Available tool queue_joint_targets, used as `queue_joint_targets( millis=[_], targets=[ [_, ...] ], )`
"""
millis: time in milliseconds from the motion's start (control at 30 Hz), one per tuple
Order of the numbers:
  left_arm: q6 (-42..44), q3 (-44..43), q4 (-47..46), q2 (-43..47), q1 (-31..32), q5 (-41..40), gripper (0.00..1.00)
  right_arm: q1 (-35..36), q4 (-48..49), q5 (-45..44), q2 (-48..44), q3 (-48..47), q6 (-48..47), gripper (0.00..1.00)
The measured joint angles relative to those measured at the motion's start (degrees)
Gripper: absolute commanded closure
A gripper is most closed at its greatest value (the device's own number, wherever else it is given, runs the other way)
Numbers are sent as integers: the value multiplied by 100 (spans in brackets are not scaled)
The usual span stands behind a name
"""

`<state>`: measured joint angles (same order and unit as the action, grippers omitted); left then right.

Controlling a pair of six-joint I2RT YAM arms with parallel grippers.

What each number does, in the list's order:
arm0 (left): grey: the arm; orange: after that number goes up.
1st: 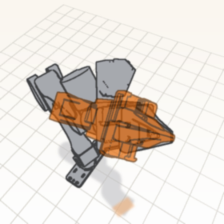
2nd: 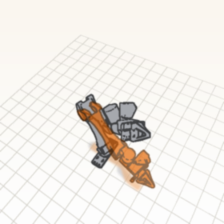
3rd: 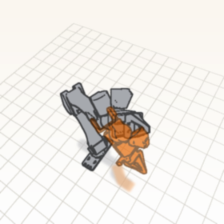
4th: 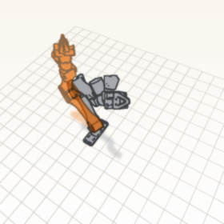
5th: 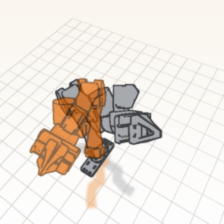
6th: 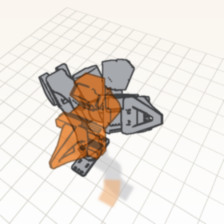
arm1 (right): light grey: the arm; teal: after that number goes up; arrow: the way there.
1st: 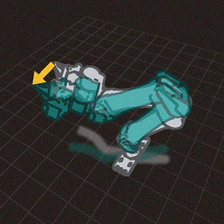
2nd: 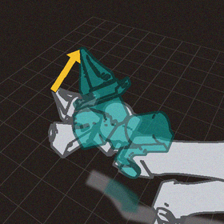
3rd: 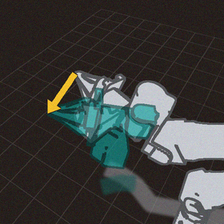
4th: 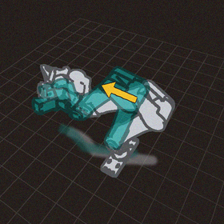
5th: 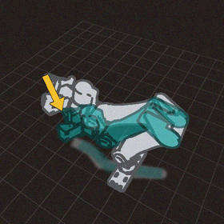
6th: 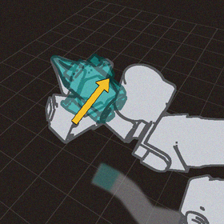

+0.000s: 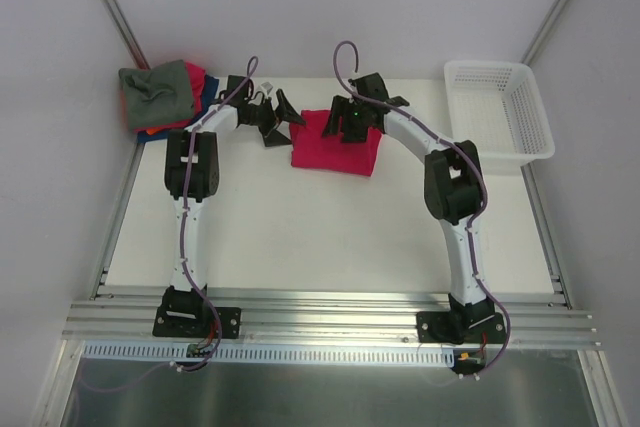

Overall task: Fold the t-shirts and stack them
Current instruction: Put the neatly folded tshirt into the corner of the board with the left arm

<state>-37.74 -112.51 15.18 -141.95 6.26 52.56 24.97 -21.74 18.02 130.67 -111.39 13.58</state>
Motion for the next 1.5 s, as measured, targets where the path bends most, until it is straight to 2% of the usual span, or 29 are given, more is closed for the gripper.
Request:
queue_joint_targets(
  millis=[300,633,700,733,767,800,967,1067,1500],
  targets=[
    [-315,-98,-280,-149,57,151,1,7,-146,4,35,234,256,32],
    [-531,-146,-566,-258,393,240,2,-42,-101,98,131,352,461,32],
    [-544,-146,-592,-260,461,243,15,-72,-101,127,153,374,501,32],
    [-553,-144,-597,-260,492,227,24,-87,-98,144,166,376,520,32],
    [-566,-127,-599,-260,518,195,51,-103,-94,162,184,376,535,32],
    [-573,-92,-588,-262,542,107,58,-116,-87,184,195,376,551,32],
    [-570,90,-542,-341,577,-31,77,-138,-72,236,205,376,595,32],
    [-557,92,-527,-341,575,-103,99,-142,-57,243,205,376,599,31],
    [-107,96,-284,-118,374,-328,100,-103,-31,243,52,439,490,31]
  ],
)
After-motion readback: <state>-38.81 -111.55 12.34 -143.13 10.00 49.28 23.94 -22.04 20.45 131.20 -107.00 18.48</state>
